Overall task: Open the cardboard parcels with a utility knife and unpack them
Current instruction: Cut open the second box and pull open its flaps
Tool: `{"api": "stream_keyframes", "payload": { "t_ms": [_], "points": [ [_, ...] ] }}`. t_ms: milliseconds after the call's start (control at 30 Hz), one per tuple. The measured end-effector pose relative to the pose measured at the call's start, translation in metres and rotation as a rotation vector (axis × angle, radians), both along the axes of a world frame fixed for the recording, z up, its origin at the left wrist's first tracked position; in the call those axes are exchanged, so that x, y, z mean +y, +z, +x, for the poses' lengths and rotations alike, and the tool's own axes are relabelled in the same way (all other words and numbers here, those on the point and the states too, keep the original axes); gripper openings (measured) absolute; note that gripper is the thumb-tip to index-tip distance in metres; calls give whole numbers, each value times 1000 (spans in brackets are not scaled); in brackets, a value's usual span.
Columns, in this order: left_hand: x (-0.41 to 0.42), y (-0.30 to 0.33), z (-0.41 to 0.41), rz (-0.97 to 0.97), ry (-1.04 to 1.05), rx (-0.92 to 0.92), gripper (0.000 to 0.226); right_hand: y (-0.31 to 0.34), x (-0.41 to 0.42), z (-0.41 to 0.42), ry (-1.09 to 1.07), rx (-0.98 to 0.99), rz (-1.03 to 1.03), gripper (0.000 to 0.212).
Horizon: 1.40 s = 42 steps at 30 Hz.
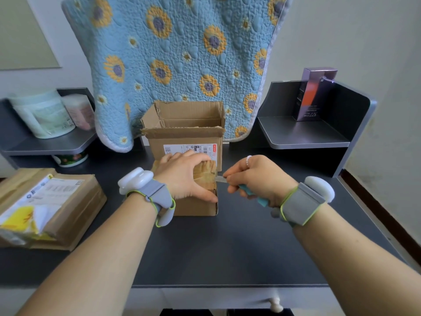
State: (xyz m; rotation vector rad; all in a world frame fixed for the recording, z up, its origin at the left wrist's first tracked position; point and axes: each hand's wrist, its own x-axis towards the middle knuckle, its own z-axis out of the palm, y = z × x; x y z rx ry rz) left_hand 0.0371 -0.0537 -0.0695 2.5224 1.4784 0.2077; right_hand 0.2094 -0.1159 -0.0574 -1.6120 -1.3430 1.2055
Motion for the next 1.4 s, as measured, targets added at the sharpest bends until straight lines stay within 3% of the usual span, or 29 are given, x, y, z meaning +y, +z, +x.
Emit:
{"api": "stream_keyframes", "payload": {
  "t_ms": [200, 400, 567, 667, 800, 867, 1067, 1267, 1400],
  "points": [
    [2, 0, -1, -11, 7, -3, 87, -16, 2, 11, -200, 186, 88, 16],
    [-3, -1, -4, -3, -121, -33, 100, -56, 8, 5, -205, -147, 9, 13],
    [-5, -9, -9, 56, -147, -141, 94, -63, 9, -1, -134, -592, 63, 23],
    [-8, -8, -10, 110, -137, -145, 95, -47, 13, -10, -218, -387, 243, 23],
    [-11, -7, -13, 149, -168, -255, 80, -35, 26, -26, -38, -95, 230, 35],
    [-14, -8, -17, 171, -138, -292, 73, -37, 32, -28, -6, -134, 200, 41],
    [-16, -14, -21, 251, -27, -173, 57, -37, 39, -29, -83, -105, 106, 26],
    [-15, -15, -14, 249, -59, -104, 63, -27, 45, -30, -125, -22, -11, 25],
    [-16, -14, -9, 228, -63, -121, 61, -26, 52, -31, -123, -116, -18, 27]
  ]
}}
